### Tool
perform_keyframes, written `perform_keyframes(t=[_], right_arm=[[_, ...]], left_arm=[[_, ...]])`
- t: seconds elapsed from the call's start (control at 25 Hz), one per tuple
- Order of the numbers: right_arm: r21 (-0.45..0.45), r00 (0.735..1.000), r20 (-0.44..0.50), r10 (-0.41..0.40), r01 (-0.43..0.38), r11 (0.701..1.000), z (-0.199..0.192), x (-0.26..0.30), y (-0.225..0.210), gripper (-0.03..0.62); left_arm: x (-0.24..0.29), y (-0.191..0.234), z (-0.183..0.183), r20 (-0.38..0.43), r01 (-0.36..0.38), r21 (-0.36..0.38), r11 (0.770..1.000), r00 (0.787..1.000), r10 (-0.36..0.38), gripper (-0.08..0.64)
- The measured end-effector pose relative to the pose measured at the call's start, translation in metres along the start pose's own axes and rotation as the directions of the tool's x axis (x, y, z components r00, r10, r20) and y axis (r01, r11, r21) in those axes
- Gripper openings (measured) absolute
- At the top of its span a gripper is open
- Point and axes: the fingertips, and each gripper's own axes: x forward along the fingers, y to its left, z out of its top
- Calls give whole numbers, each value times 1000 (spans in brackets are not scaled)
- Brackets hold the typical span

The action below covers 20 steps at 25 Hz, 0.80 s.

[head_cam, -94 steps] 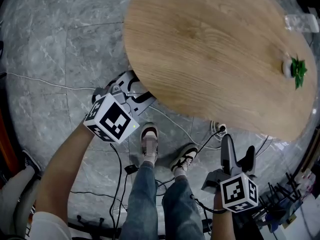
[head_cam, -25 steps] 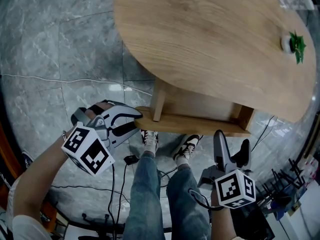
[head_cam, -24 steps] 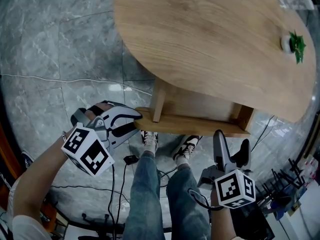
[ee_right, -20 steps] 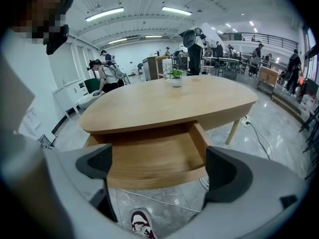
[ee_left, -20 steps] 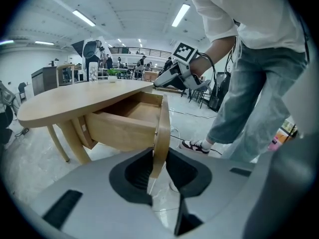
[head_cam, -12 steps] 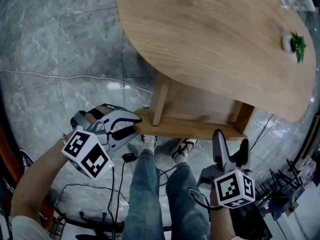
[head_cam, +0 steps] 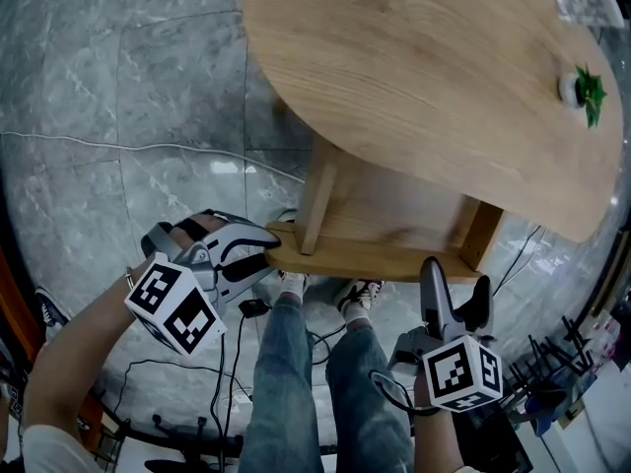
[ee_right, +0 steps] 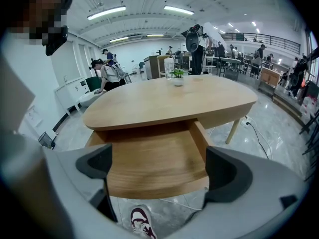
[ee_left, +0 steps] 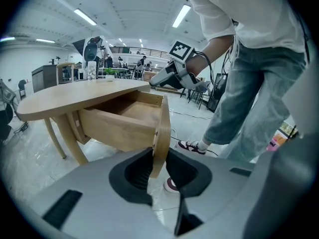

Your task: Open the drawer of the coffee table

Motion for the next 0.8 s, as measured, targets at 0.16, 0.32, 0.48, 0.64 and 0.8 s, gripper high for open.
perform_keyframes(t=[0.16, 0.32, 0.48, 0.64, 0.8], right_arm=[[-7, 1000, -4, 1, -1, 1000, 1, 1, -1, 588], [-13, 1000, -10, 10, -10, 1000, 0, 1, 2, 588], [-20, 1000, -16, 14, -14, 1000, 1, 2, 2, 588], [-22, 999, -17, 27, -28, 999, 1, 4, 7, 588], [-19, 999, -23, 31, -32, 999, -2, 4, 9, 588]], left_arm=[[3, -5, -2, 2, 5, -7, 1000, 1000, -5, 75], [4, -7, -3, 3, 5, -16, 1000, 1000, -4, 75], [3, -13, -3, 0, 17, -13, 1000, 1000, -17, 75], [1, -20, -7, -7, 30, -14, 999, 1000, -30, 77], [4, -25, -11, -13, 37, -16, 999, 999, -37, 77]])
